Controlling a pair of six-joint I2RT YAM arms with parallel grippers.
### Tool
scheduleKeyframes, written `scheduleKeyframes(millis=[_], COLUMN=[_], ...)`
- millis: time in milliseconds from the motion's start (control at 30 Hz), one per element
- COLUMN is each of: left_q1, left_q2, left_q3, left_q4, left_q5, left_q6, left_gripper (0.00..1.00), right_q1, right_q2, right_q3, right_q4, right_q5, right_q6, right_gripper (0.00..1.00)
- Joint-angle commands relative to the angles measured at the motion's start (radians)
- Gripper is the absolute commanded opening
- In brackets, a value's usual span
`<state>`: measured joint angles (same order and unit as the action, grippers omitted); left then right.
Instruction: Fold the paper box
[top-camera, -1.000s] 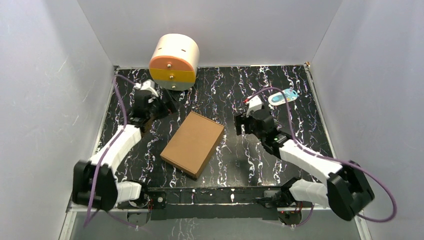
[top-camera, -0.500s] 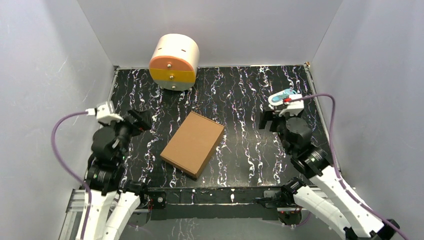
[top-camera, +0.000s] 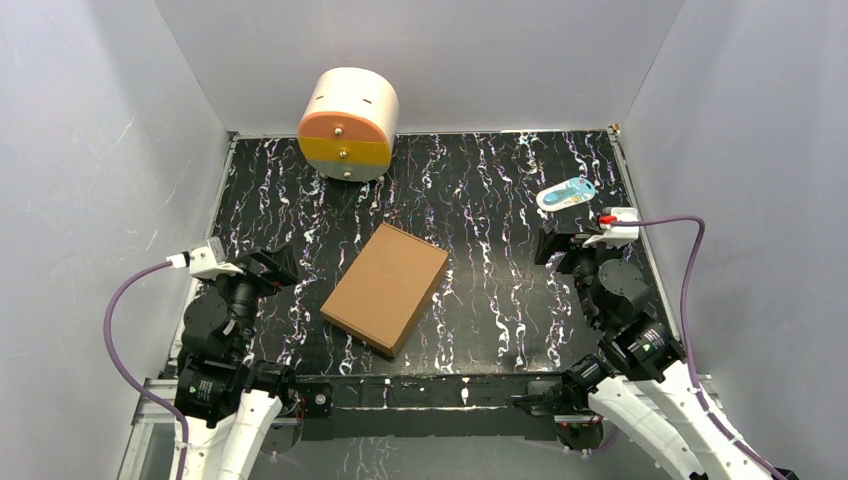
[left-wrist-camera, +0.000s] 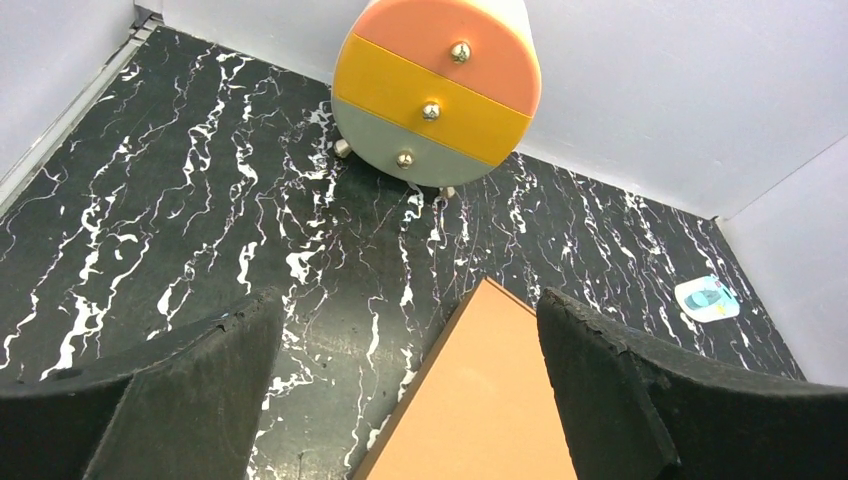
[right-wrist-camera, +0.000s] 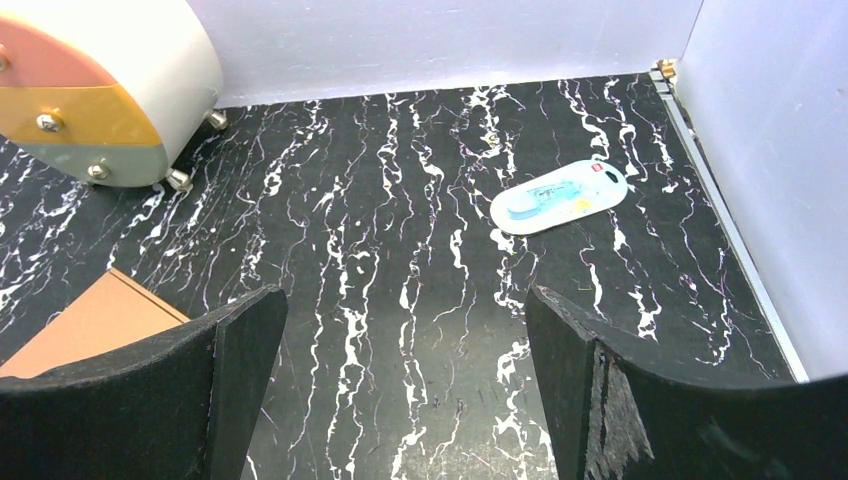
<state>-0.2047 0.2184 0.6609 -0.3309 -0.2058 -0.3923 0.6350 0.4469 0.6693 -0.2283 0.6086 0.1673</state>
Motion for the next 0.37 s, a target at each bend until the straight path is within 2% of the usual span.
scheduleKeyframes(millis=[0,333], left_q1=[0.004,0.012], left_q2=[-0.003,-0.023], left_q3=[0.002,-0.007], left_q4=[0.012,0.012], left_q5=[-0.02,-0.01], left_q6=[0.028,0.037], left_gripper=[0.94,0.94], right_q1=[-0.001,0.0], right_q2=[0.018,0.048], right_q3=[0.008,0.018], right_q4=[0.037,0.036], right_q5=[0.023,-0.002], right_q6=[0.011,0.003], right_gripper=[0.99,0.99])
